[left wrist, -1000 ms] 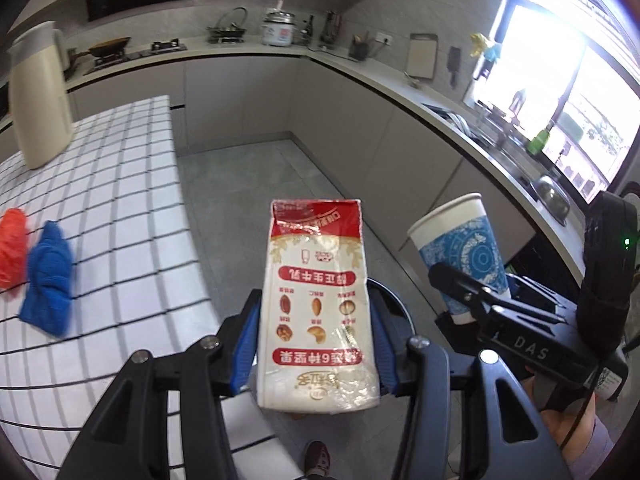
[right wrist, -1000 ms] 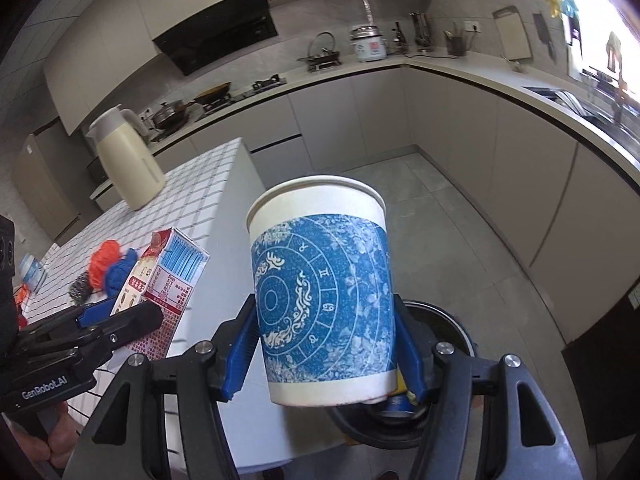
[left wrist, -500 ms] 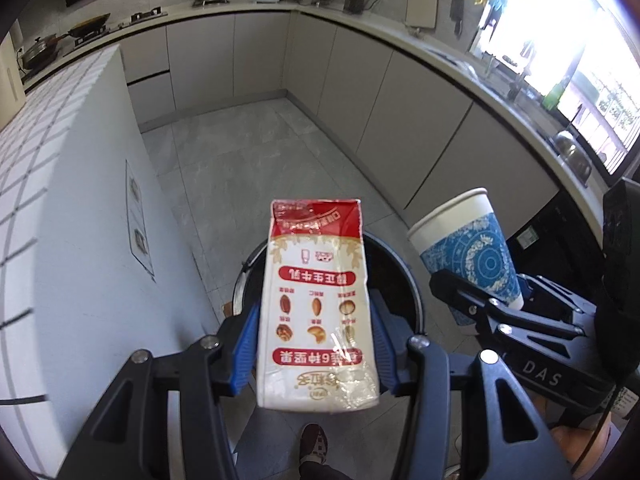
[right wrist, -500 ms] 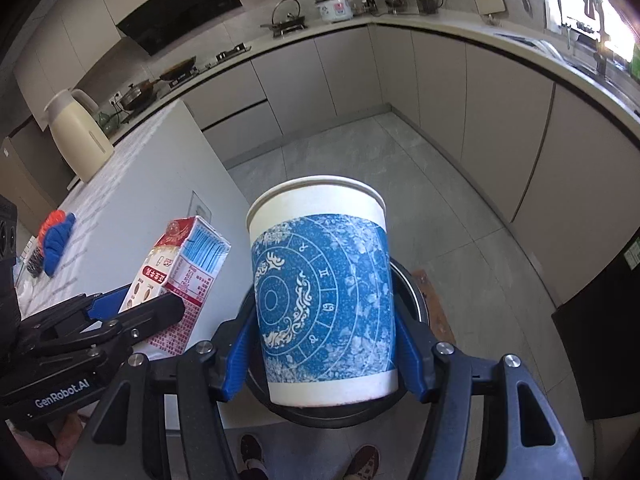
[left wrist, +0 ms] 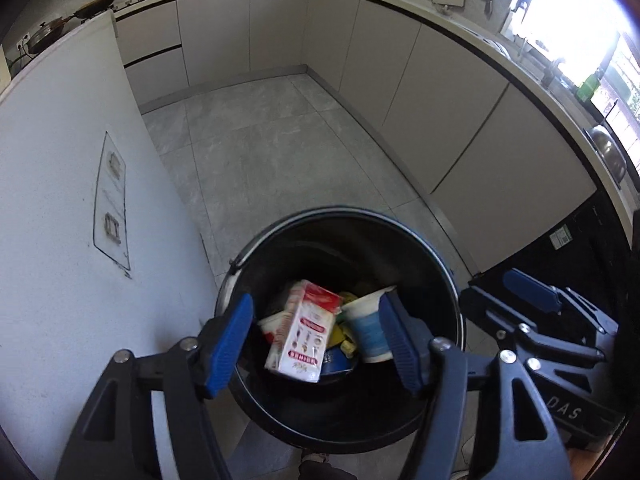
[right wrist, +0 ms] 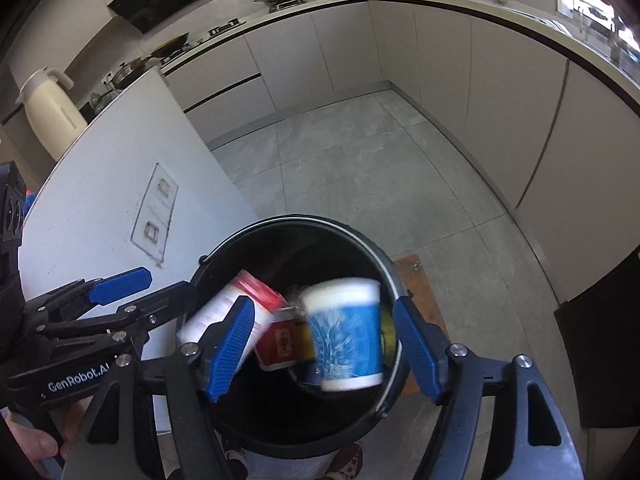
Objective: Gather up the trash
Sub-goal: 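Move both open tools back toward the remaining items on the table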
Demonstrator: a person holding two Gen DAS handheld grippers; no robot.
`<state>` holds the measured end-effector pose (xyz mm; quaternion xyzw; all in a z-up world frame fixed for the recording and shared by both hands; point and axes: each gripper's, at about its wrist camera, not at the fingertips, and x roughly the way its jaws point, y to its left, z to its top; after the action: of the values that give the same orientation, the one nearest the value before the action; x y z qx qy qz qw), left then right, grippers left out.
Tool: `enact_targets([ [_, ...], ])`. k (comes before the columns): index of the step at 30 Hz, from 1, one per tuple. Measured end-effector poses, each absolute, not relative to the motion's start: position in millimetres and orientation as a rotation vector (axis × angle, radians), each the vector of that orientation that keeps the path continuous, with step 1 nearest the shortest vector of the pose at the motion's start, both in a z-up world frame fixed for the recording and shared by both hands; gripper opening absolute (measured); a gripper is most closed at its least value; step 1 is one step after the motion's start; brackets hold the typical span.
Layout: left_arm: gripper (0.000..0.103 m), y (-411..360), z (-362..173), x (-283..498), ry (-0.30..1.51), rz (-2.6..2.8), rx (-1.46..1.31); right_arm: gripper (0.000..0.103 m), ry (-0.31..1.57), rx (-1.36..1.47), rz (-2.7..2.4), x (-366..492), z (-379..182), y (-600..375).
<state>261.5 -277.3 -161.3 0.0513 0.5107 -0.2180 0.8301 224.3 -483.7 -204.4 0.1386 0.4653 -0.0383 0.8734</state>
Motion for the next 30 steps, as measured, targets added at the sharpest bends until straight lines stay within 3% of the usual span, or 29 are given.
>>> enact_targets([
  [12,0.067,-246,-59,242,0.982,-0.454,0.082,0.074,0.886,0.299,-0.090,210,-123,-467],
  [30,0.068,-117,13,239,0.866,-0.307,0.029,0.074,0.821,0.249,-0.012,221,-31,-339],
])
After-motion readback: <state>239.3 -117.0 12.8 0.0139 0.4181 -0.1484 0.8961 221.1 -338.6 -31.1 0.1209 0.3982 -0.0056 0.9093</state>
